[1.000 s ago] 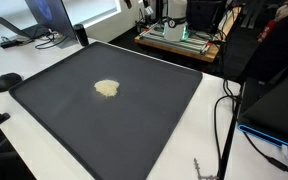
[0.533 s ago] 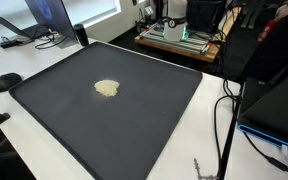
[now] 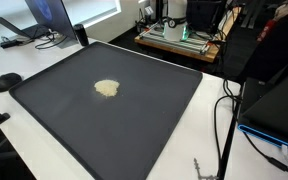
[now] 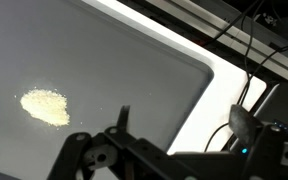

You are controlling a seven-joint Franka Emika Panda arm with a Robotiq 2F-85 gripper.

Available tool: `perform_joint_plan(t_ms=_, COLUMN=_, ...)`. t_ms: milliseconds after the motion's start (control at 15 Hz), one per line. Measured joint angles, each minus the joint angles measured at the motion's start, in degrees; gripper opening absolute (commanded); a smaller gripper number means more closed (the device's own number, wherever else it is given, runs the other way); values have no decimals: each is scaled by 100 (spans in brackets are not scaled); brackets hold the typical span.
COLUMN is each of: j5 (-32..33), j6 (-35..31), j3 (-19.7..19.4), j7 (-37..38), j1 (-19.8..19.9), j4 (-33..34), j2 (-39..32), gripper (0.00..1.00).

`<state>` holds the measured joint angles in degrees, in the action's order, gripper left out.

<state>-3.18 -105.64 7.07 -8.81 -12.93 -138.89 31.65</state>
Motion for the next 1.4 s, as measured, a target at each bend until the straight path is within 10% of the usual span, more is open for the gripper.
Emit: perform_joint_plan(t_ms=1400, j5=-7, j6=-47, j3=5, j7=-381, j1=-80, j4=153, j2=56, gripper=100)
